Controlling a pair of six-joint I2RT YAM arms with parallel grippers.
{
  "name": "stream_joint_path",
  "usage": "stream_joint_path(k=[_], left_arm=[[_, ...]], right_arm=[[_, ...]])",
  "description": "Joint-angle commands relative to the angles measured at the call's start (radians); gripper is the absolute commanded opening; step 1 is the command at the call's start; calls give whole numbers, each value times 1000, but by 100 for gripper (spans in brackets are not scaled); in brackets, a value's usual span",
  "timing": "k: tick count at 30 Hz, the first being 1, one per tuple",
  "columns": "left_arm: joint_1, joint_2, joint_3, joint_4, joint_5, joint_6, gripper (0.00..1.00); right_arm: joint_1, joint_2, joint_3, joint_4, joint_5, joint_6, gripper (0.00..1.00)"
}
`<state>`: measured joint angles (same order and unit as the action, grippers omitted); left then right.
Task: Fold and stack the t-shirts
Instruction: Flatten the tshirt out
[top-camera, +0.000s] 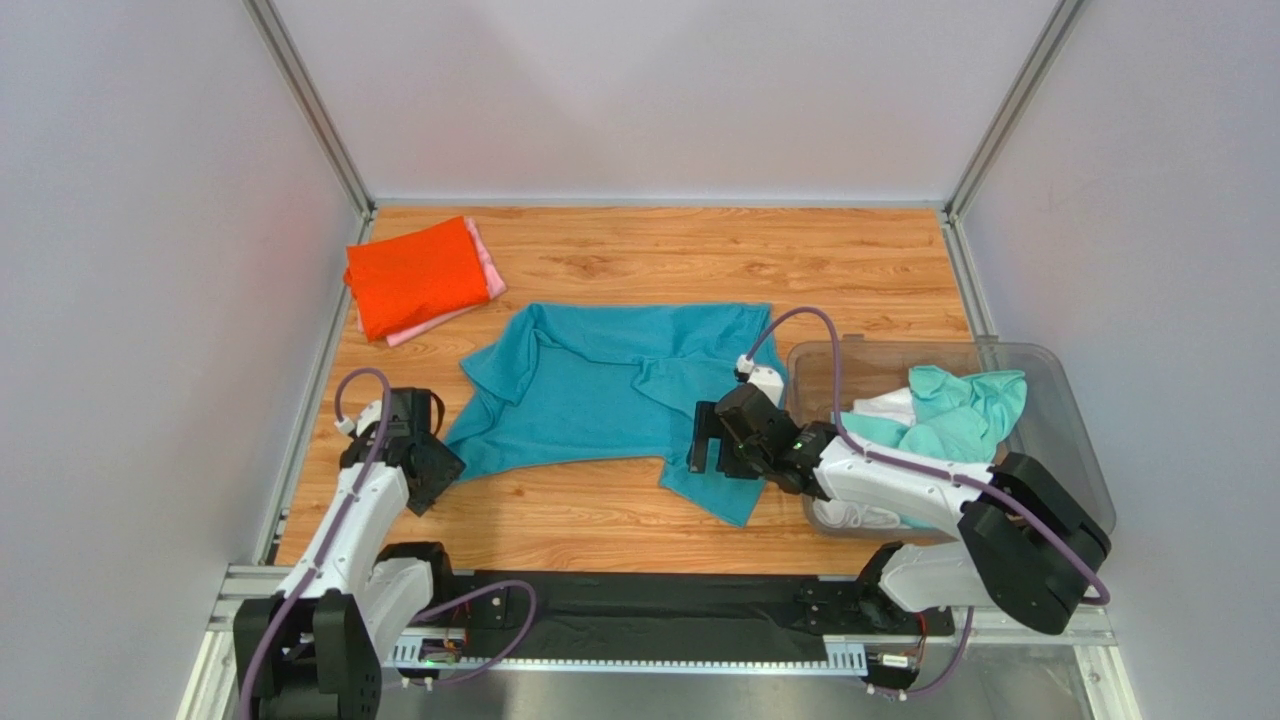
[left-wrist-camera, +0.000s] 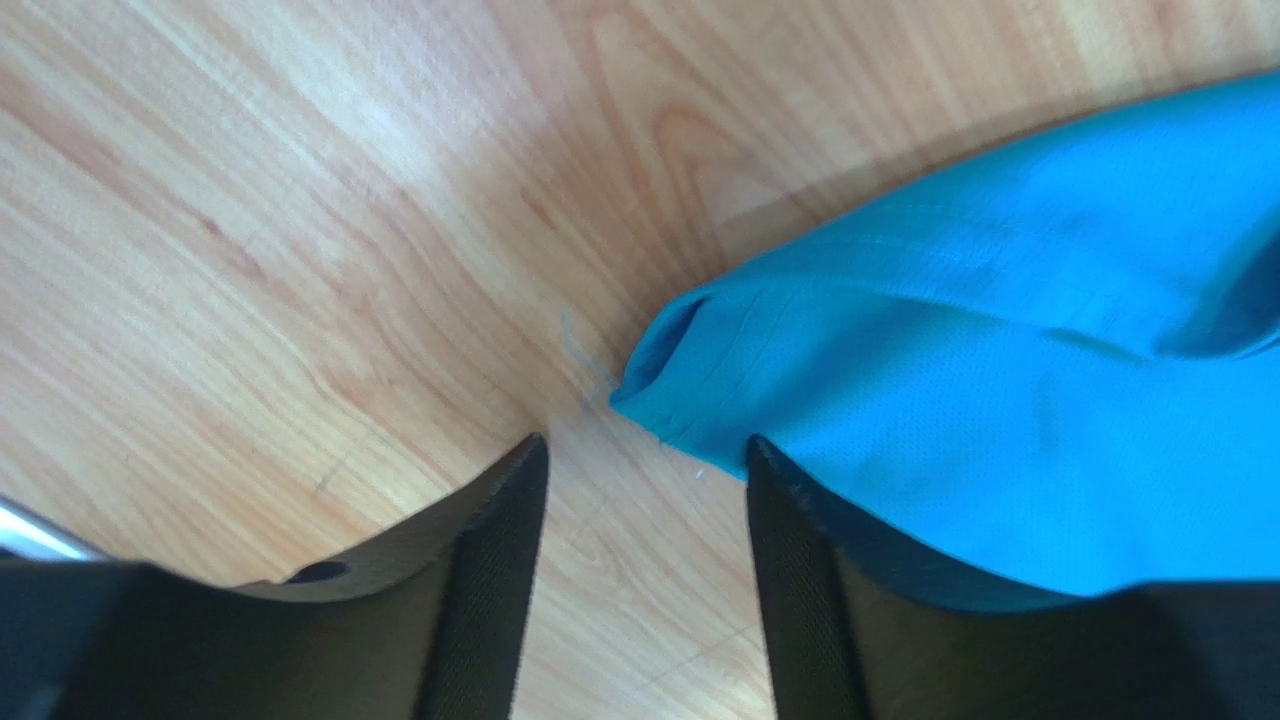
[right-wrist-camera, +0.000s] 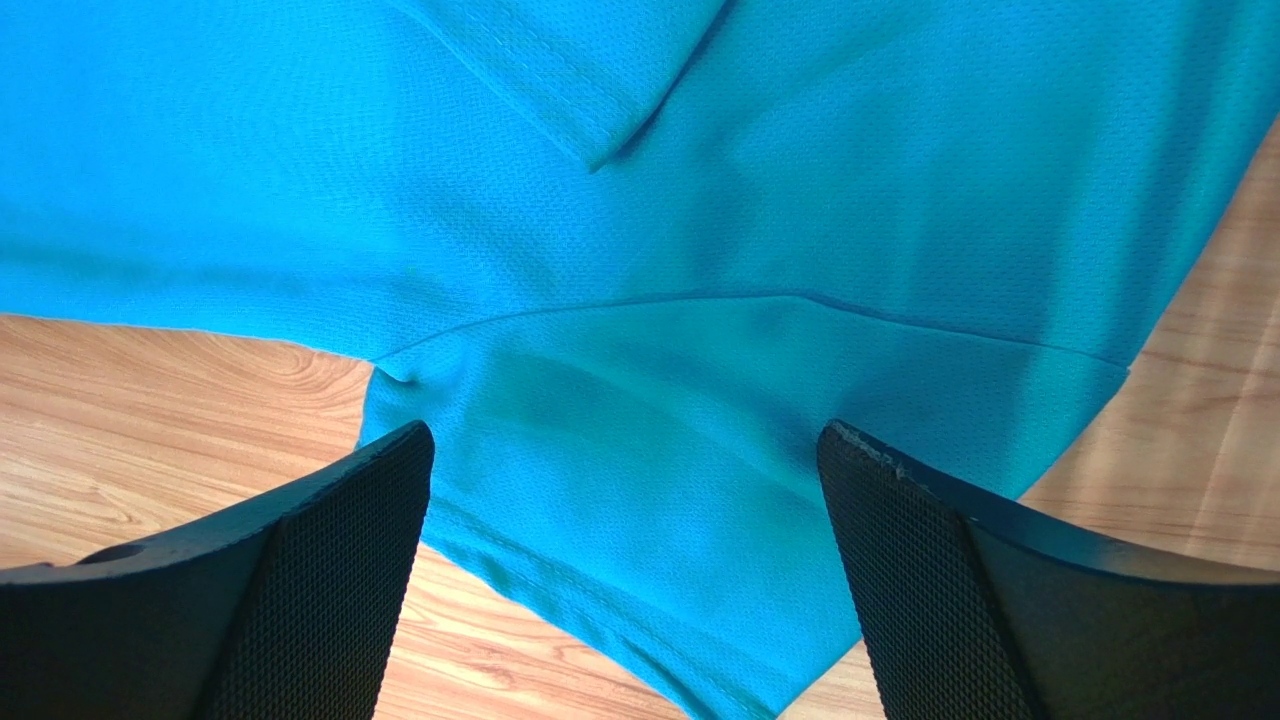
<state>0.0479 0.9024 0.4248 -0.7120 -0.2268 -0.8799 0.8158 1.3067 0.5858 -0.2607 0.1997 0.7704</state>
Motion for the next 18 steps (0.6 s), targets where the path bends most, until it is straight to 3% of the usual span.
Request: stream_joint_path(k=[1, 5, 15, 18], left_arm=[[35, 56, -1, 62, 47, 24, 56], [44, 90, 5, 88, 78, 38, 45], [79, 115, 2, 118, 104, 65, 44], [98, 135, 5, 131, 112, 78, 39]], right_arm=[[9, -24, -7, 34, 10, 7, 100], [9, -27, -9, 32, 15, 10, 100], [17, -37, -7, 15, 24, 21, 100], [20, -44, -7, 2, 29, 26, 100]])
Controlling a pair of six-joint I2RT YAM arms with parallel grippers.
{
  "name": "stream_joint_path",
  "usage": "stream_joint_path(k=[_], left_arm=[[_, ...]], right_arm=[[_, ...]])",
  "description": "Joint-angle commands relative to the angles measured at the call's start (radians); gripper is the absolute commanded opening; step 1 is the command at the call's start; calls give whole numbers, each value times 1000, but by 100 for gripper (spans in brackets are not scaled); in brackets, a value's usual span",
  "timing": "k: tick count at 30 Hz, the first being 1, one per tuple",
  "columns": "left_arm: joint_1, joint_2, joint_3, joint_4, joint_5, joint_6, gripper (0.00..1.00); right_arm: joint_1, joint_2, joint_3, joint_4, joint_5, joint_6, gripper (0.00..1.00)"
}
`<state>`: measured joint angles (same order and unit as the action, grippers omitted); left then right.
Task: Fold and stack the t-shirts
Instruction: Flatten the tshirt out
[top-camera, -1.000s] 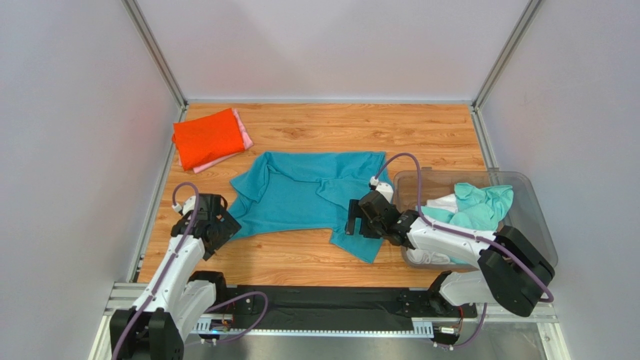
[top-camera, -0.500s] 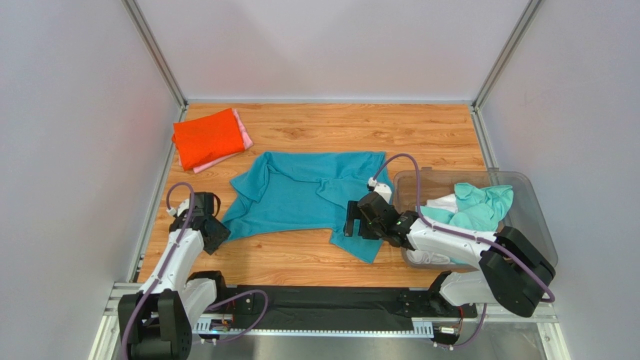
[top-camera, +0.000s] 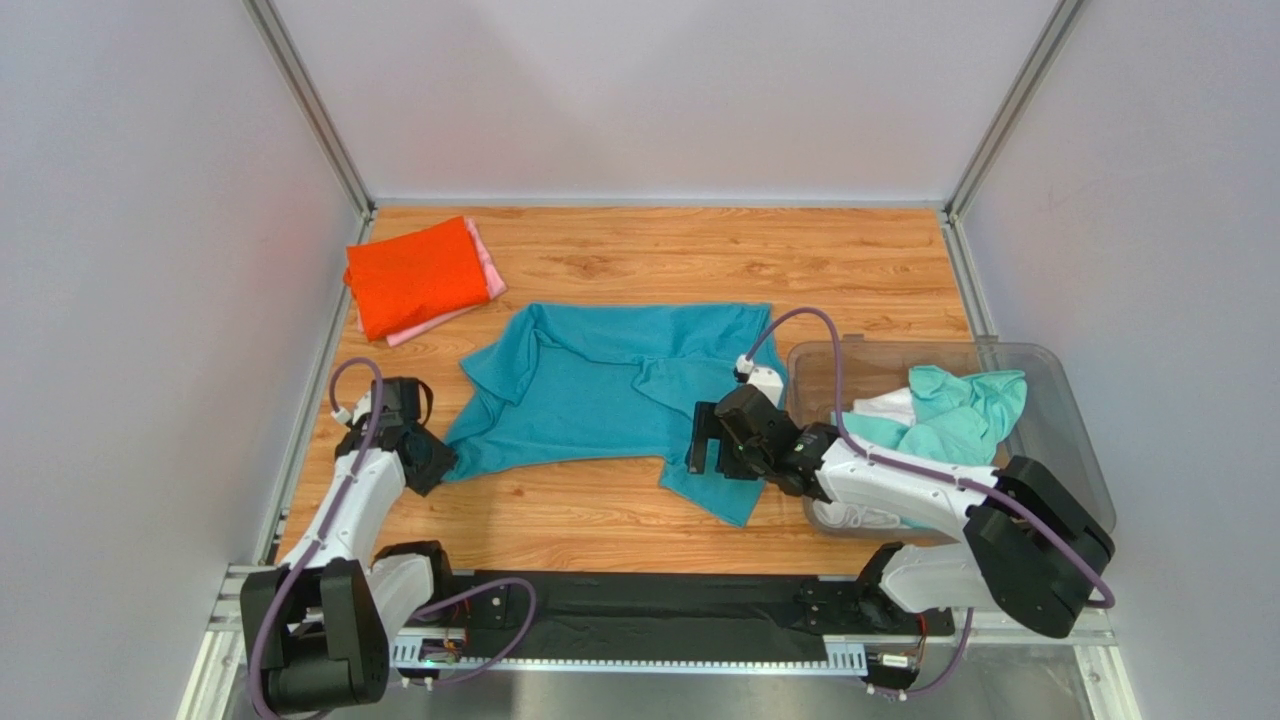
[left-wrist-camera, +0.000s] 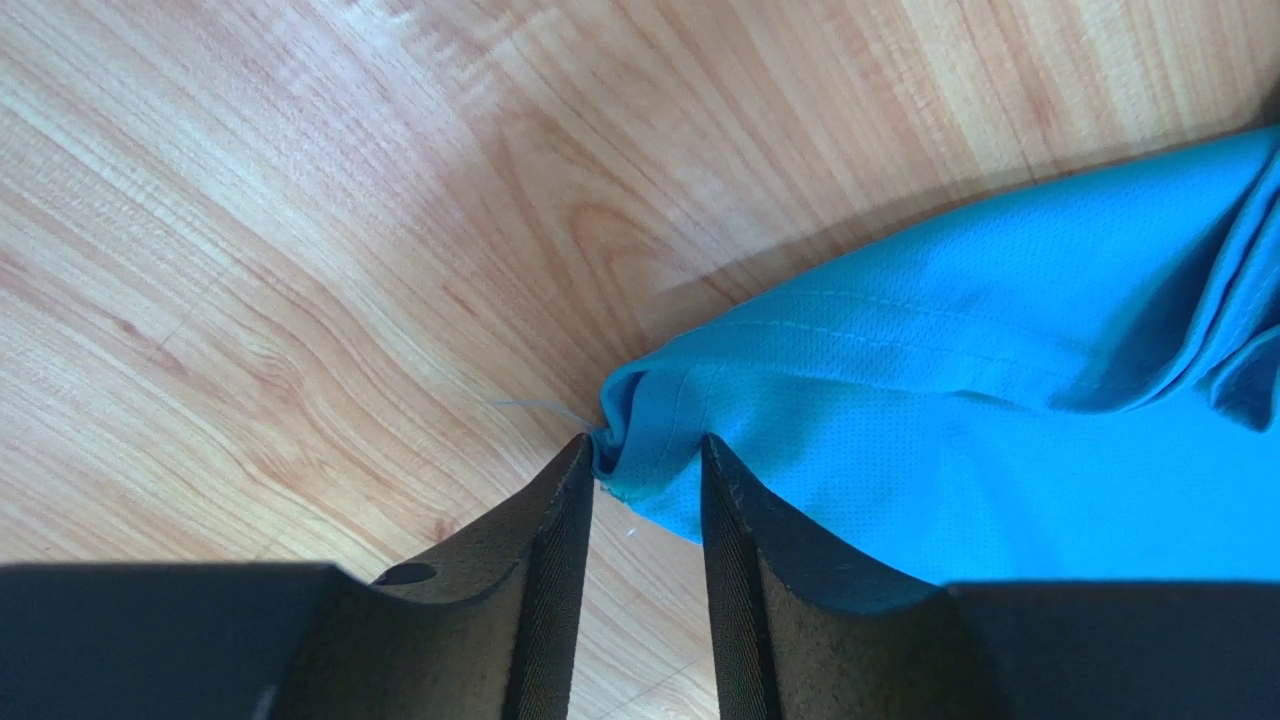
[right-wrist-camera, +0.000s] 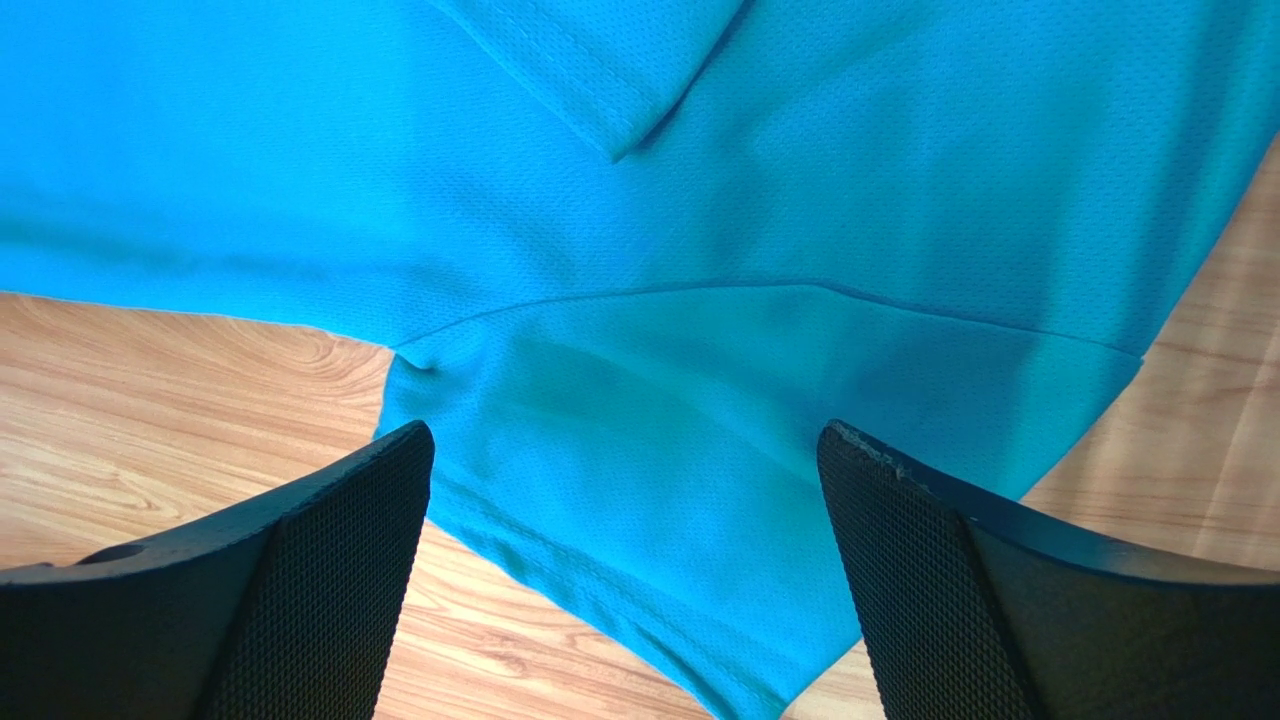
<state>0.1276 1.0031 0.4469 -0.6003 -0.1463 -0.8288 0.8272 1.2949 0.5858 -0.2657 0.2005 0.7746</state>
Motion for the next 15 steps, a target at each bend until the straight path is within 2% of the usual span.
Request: stream_joint_path(k=[1, 6, 7, 8, 15], left_arm=[[20, 45, -17, 25, 37, 28, 38], [29, 55, -19, 37, 54, 37, 24], [27, 51, -22, 43, 60, 42, 7], [27, 48, -24, 46, 63, 43, 0], [29, -43, -57, 73, 85, 62, 0]], right_arm=[[12, -37, -7, 5, 33, 22, 100], [16, -52, -7, -15, 46, 32, 100], [19, -57, -6, -18, 48, 35, 100], [23, -60, -6, -24, 51, 35, 100], [85, -75, 49, -92, 94, 5, 100]])
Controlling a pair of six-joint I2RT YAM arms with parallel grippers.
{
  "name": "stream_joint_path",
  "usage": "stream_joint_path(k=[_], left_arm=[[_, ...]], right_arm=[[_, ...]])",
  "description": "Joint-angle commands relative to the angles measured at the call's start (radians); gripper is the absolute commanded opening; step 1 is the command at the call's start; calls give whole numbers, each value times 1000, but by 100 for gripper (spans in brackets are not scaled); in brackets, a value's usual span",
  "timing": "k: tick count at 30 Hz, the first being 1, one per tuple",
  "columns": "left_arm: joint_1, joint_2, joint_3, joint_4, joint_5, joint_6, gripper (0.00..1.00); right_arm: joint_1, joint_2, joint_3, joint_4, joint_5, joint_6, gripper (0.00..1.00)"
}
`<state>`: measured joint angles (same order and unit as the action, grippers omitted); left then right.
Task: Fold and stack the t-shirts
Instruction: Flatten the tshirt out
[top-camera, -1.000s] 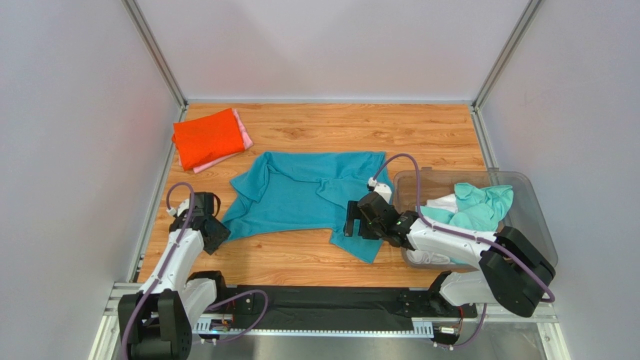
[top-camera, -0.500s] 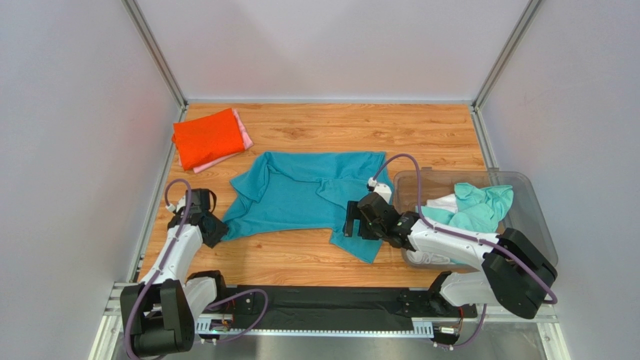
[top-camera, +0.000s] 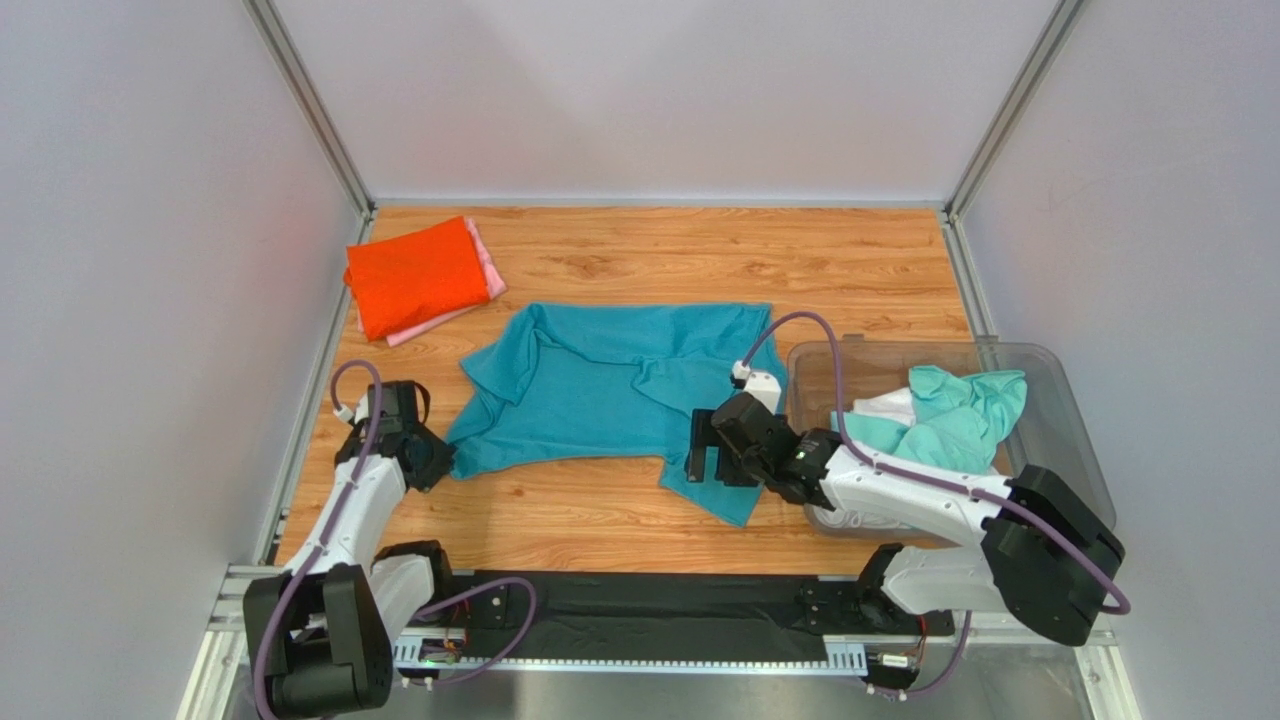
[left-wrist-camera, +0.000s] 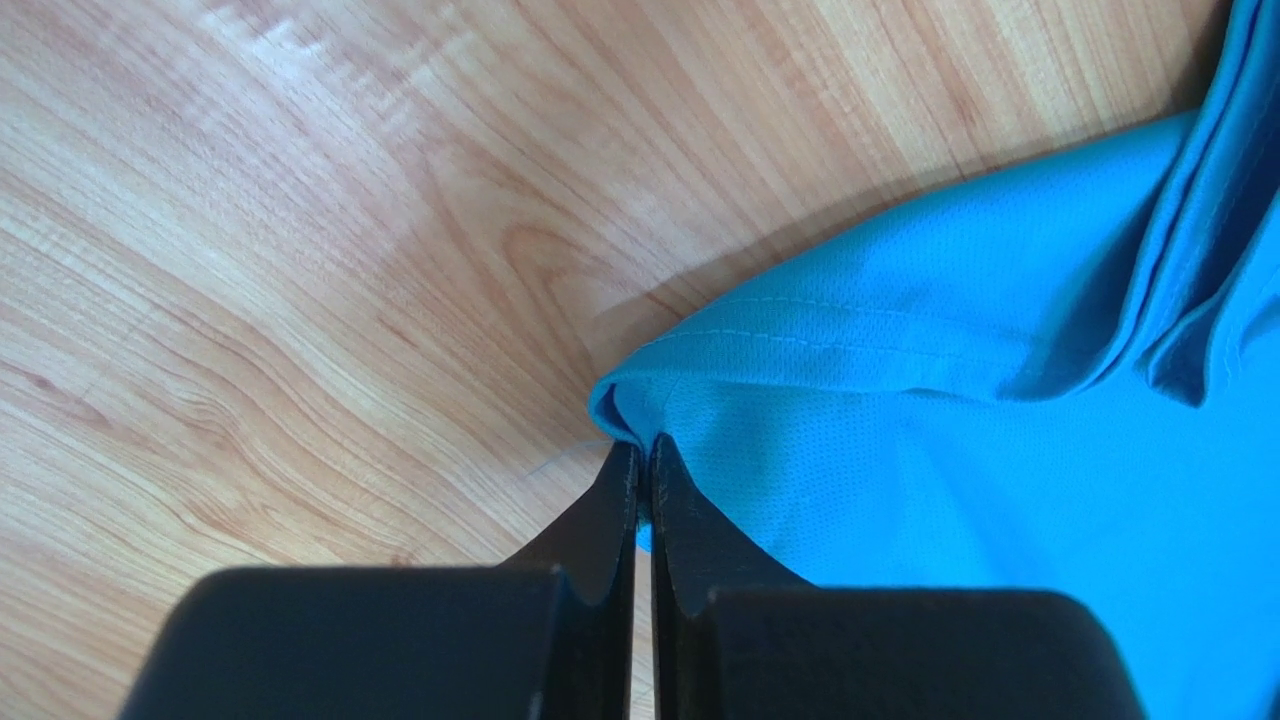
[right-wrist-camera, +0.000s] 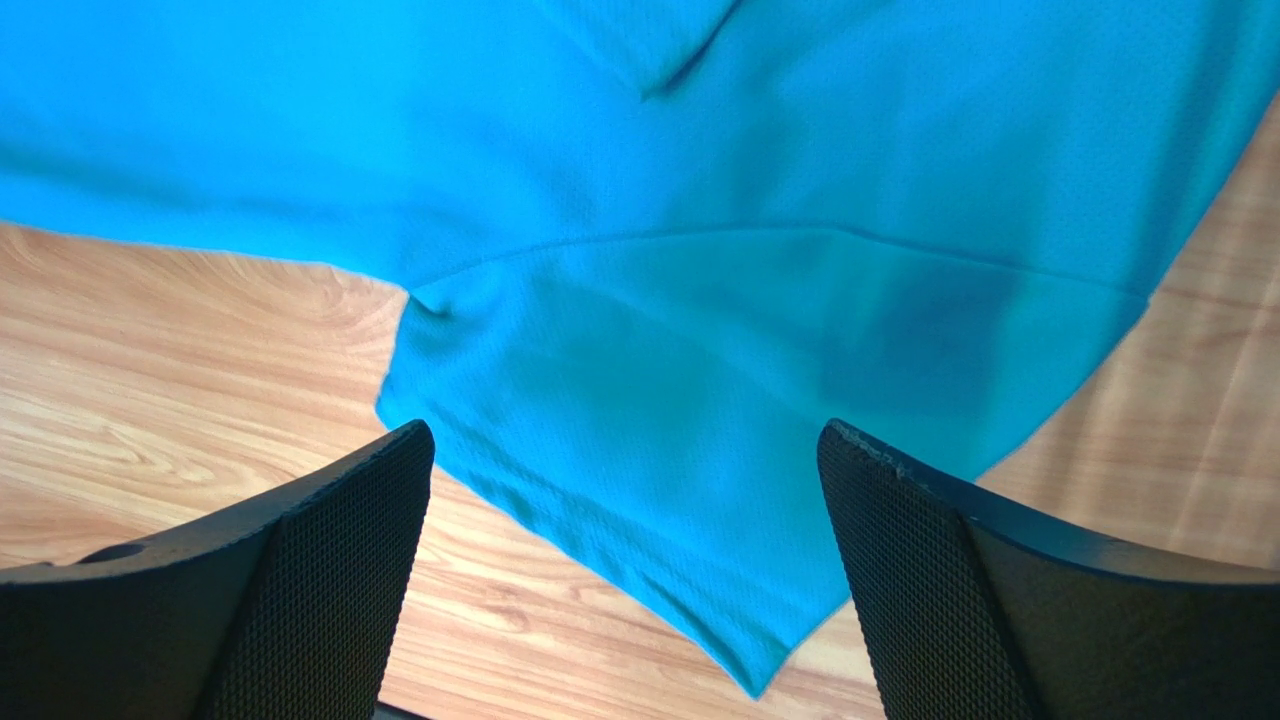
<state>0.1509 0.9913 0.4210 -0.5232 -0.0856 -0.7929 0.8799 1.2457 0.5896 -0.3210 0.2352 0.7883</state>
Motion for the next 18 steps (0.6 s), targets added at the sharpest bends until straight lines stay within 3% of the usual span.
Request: stream_joint_path(k=[1, 10, 18], left_arm=[[4, -40, -37, -4, 27, 27, 0], [6, -71, -50, 2, 33, 29, 0], [4, -79, -51, -1, 27, 21, 0]], right_arm=[[69, -26, 61, -76, 75, -15, 100], [283, 15, 231, -370, 257, 75, 100], [310, -8, 110, -403, 204, 222, 100]])
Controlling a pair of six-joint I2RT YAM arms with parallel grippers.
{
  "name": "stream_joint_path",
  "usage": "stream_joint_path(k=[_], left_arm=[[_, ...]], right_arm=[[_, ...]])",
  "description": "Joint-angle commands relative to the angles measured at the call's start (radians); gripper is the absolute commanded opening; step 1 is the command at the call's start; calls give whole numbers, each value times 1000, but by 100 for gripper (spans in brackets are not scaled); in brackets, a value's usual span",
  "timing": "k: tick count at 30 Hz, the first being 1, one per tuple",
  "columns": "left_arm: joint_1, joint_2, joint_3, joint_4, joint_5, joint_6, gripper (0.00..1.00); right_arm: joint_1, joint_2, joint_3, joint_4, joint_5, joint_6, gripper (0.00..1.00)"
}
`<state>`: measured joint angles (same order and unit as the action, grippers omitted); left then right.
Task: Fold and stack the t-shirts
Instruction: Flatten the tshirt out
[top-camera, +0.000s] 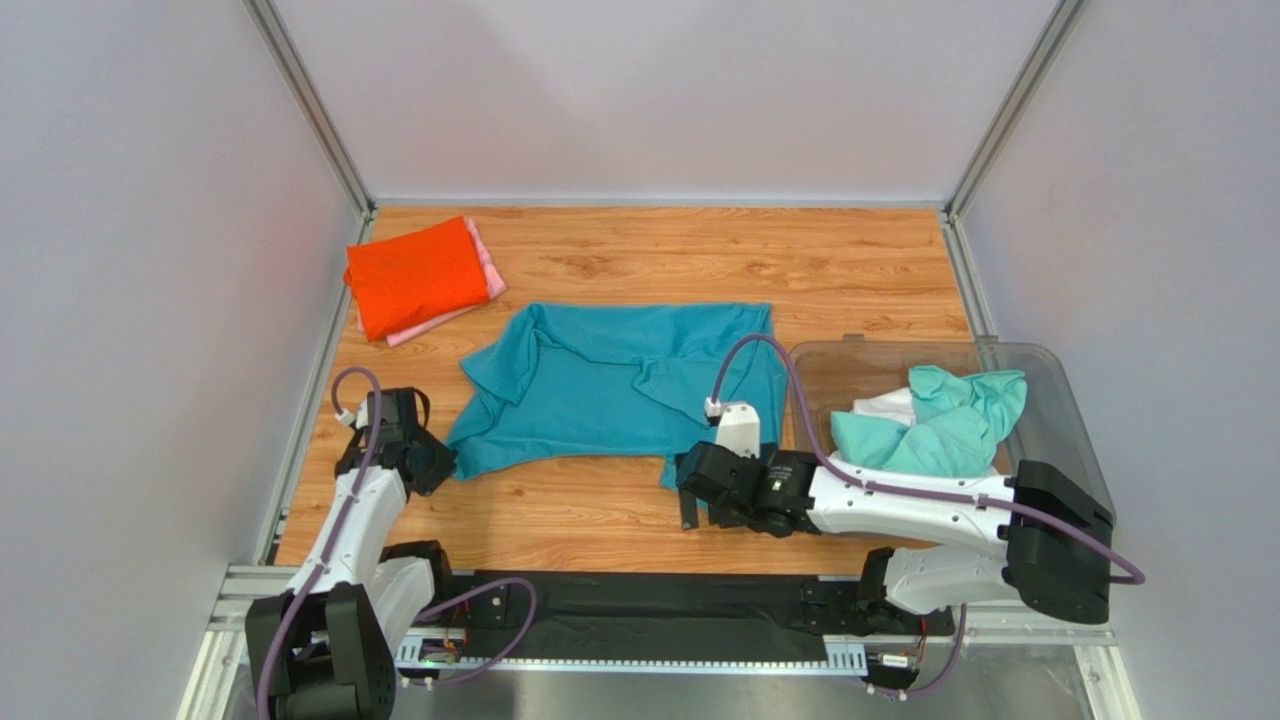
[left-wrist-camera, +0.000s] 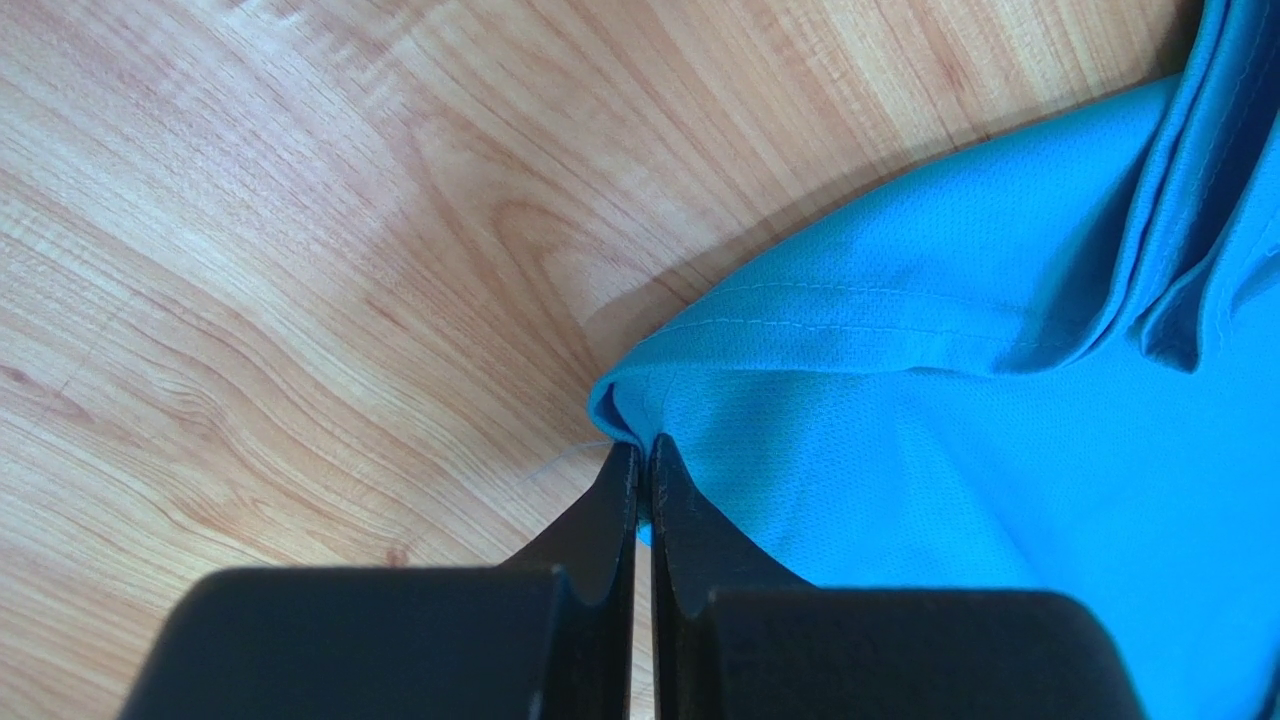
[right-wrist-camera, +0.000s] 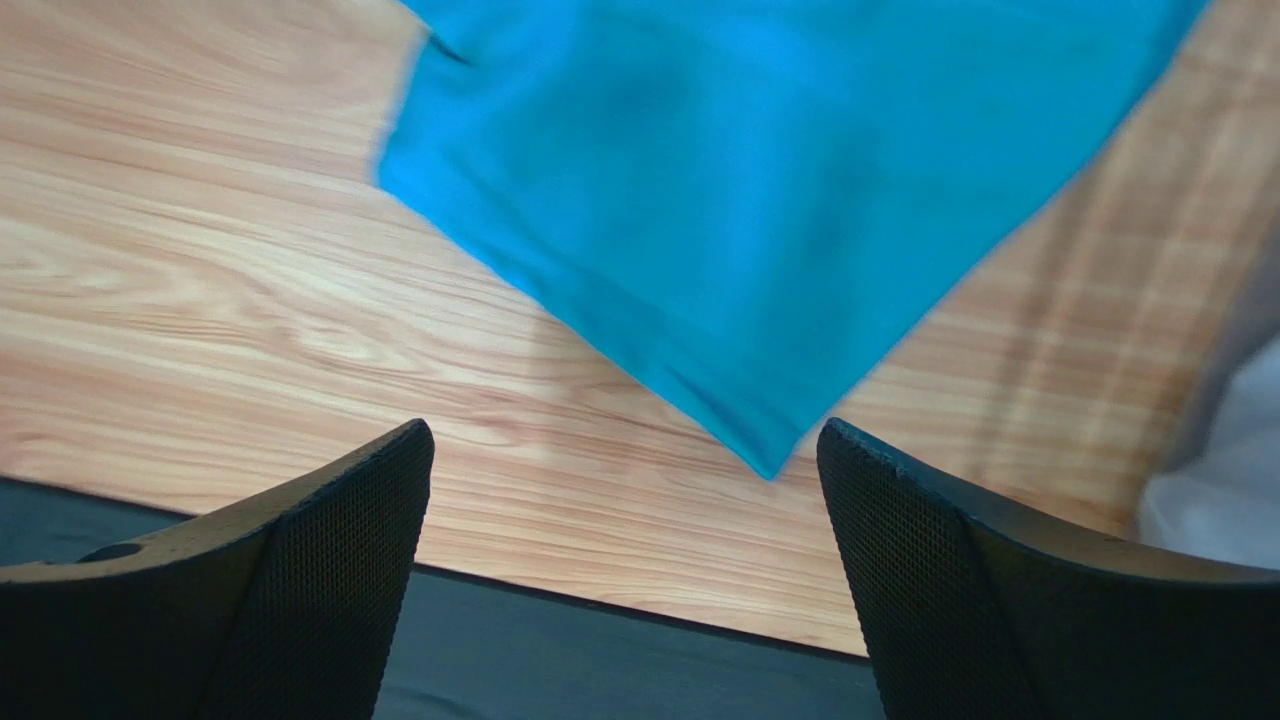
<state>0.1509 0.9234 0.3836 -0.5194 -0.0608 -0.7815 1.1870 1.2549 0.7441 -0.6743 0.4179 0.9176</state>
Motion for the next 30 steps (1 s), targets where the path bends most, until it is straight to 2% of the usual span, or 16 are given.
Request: stream_joint_path(k=[1, 6, 12, 15, 21, 22, 25, 26, 30], left_arm=[[4, -12, -15, -7, 3, 8, 0], [6, -18, -17, -10, 0, 5, 0], [6, -26, -18, -13, -2, 2, 0], [4, -29, -20, -14, -5, 1, 0], [4, -32, -20, -16, -7, -1, 0], [4, -32, -20, -16, -7, -2, 0], [4, -32, -20, -16, -8, -2, 0], [4, -32, -22, -16, -8, -2, 0], [4, -32, -20, -17, -8, -4, 0]], right_arm=[[3, -20, -69, -42, 21, 96, 100], [-1, -20, -127, 74, 12, 61, 97], [-16, 24, -144, 101, 12, 49, 94], [-20, 46, -146, 117, 15, 52, 84], [-23, 96, -141, 139, 12, 56, 81], [-23, 103, -141, 139, 13, 58, 76], [-23, 113, -140, 139, 10, 70, 68], [-23, 112, -140, 134, 7, 72, 61], [-23, 106, -141, 122, 10, 87, 42]])
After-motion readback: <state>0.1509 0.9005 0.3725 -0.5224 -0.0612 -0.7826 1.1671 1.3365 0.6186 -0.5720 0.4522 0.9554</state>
